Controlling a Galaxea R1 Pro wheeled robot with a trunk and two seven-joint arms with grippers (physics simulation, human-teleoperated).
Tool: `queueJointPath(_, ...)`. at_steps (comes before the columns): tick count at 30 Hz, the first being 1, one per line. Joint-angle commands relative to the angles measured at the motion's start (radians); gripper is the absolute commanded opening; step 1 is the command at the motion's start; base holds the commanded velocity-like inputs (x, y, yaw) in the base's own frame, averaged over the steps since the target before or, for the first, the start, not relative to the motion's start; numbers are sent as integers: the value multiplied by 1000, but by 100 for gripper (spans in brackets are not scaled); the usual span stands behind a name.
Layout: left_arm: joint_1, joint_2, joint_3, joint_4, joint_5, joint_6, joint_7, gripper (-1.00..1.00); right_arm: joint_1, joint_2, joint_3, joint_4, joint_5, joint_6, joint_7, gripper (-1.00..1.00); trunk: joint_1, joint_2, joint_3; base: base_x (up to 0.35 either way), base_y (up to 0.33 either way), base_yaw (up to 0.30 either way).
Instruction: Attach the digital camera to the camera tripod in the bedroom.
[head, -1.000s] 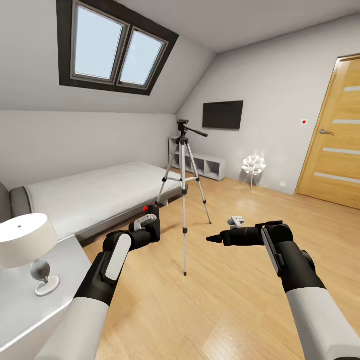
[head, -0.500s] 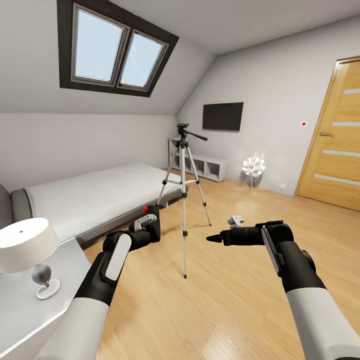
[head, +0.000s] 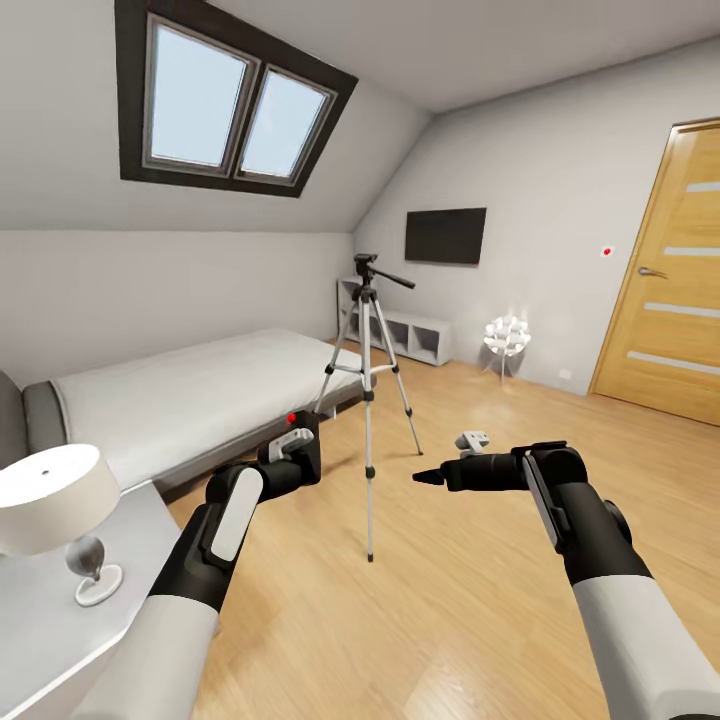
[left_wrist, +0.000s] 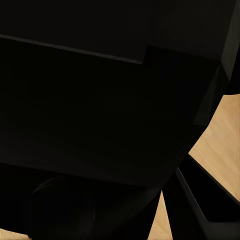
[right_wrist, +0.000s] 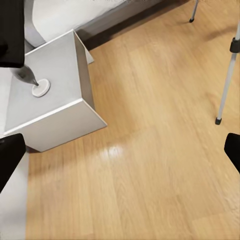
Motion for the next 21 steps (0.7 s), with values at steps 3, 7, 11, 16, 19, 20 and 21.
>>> queueJointPath(3,-1,0,0,-1,10,3,6,-100,-1,1,-1,0,10,3,10,100,-12,21,8,0,0,0)
queueJointPath(7,-1,0,1,7,10,3,6,-100,-1,0,-1,1,7,6,13,100,-27,49,21,0,0,0)
queueJointPath(11,-1,1,1,31,10,2,6,-100,-1,-2,-2,11,7,6,14,100,-42,77,33,0,0,0)
queueJointPath(16,-1,20,10,147,7,-60,13,-100,-1,-9,-4,122,9,-8,-1,100,-61,112,49,0,0,0)
queueJointPath(19,-1,81,44,254,9,-122,18,-100,-1,-11,-5,248,8,-73,-28,100,-73,133,58,0,0,0)
queueJointPath(20,-1,109,54,319,11,-137,18,-100,-1,-12,-4,315,14,-115,-53,100,-77,140,62,0,0,0)
queueJointPath(21,-1,120,58,361,12,-144,17,-100,-1,-13,-4,354,20,-139,-71,100,-81,147,65,0,0,0)
